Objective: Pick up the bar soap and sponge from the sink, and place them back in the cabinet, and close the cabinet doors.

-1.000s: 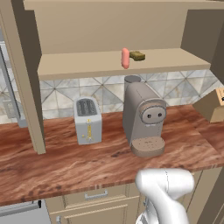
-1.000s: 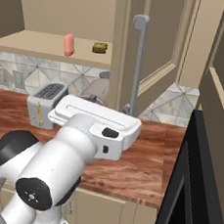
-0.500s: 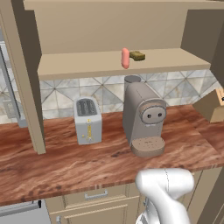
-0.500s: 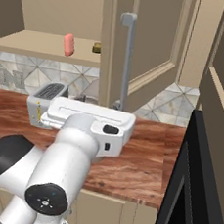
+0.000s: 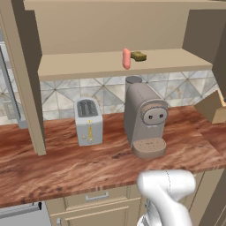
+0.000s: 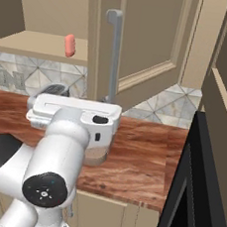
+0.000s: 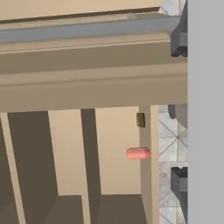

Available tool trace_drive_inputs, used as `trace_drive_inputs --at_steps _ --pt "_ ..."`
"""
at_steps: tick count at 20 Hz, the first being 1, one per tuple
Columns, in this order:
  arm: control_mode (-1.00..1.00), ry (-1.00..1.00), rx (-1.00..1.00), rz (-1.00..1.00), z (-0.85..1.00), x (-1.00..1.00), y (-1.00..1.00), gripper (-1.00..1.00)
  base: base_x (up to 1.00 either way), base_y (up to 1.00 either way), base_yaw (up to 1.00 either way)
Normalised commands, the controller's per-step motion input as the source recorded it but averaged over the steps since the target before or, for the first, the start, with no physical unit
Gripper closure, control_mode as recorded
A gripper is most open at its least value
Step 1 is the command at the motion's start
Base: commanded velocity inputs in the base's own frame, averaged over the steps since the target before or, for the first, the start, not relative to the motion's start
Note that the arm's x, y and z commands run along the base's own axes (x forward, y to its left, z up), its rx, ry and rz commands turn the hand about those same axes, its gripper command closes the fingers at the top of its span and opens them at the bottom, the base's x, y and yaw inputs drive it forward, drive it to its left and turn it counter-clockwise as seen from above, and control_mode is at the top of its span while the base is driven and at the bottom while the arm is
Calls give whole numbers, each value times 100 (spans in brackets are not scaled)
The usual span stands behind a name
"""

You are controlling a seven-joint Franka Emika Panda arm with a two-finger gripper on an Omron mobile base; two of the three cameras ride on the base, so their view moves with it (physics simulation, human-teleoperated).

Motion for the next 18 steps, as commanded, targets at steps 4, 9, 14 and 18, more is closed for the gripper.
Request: trace_drive_inputs --at_steps 4,9,14,18 --pt "-100 0 0 9 0 21 33 -100 0 0 0" --pt "-100 0 0 9 -4 23 33 -100 0 0 0" --pt "-100 0 0 9 -18 14 41 -100 0 0 0" --pt "-100 0 0 9 -9 20 34 -100 0 0 0"
